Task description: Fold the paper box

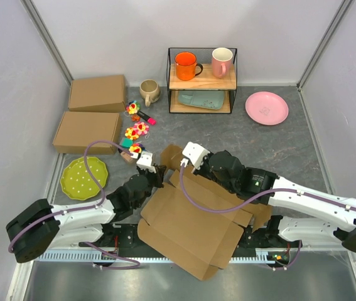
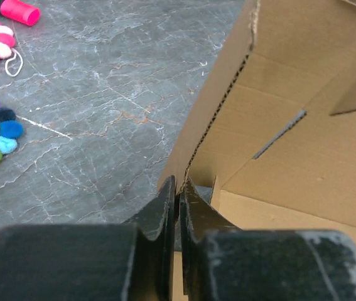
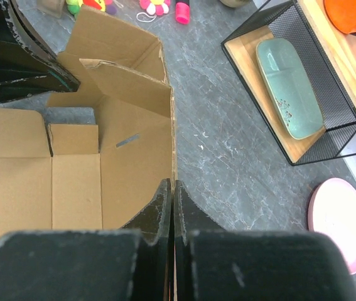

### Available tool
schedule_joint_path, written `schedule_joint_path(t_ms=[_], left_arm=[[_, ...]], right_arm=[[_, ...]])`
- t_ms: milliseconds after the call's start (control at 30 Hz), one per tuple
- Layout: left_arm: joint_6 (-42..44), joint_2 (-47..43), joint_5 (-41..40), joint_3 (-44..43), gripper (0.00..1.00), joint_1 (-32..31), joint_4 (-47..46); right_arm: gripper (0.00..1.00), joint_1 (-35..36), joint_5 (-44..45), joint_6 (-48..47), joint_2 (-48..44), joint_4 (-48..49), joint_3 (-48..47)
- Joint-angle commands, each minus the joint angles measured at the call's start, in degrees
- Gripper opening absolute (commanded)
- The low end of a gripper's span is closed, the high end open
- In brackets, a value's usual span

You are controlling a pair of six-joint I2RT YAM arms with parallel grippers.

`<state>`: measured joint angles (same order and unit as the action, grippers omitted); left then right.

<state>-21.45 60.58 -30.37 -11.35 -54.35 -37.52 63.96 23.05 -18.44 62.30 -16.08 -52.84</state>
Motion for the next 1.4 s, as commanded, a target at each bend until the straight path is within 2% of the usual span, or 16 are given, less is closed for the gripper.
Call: schedule_joint_path(t_ms=[0, 167, 367, 600, 900, 1100, 1200, 1300, 1367], left_arm=[[1.42, -4.84, -0.22, -6.39, 0.04, -0.06, 9.00], [-5.08, -5.21, 6.01, -9.57, 0.02, -0.06, 15.89], [-14.92, -2.83, 8.83, -5.01, 0.02, -0.14, 11.34], [-22.83, -8.45, 12.17, -1.83, 0.02, -0.14, 11.06], [-24.34, -17.50, 12.97, -1.03, 0.02, -0.14, 13.78], [-25.13, -17.69, 16.48, 0.45, 0.02, -0.23, 13.27], [-24.87, -17.33, 16.92, 4.49, 0.02, -0.32, 8.97], [-23.46, -18.12, 15.08, 7.65, 0.02, -0.41, 7.29], [-21.19, -18.91, 14.03, 8.45, 0.02, -0.41, 5.97]], right_arm=[[0.00, 0.02, 2.61, -0.02, -0.52, -0.80, 0.46], [0.00, 0.11, 4.99, -0.28, 1.50, -0.63, 0.02], [0.00, 1.69, 8.75, -1.42, 2.73, -0.27, 0.02], [0.00, 5.55, 18.15, -3.88, 4.67, 0.42, 0.72], [0.00, 9.95, 27.83, -6.70, 5.46, 6.66, 2.56], [0.00, 13.20, 34.60, -9.60, 6.07, 11.42, 4.85], [0.08, 13.38, 35.40, -7.15, 6.34, 10.11, 4.41], [0.32, 13.29, 34.35, -5.12, 5.73, 8.70, 3.18], [0.37, 13.29, 34.17, -4.59, 5.46, 7.73, 2.22]])
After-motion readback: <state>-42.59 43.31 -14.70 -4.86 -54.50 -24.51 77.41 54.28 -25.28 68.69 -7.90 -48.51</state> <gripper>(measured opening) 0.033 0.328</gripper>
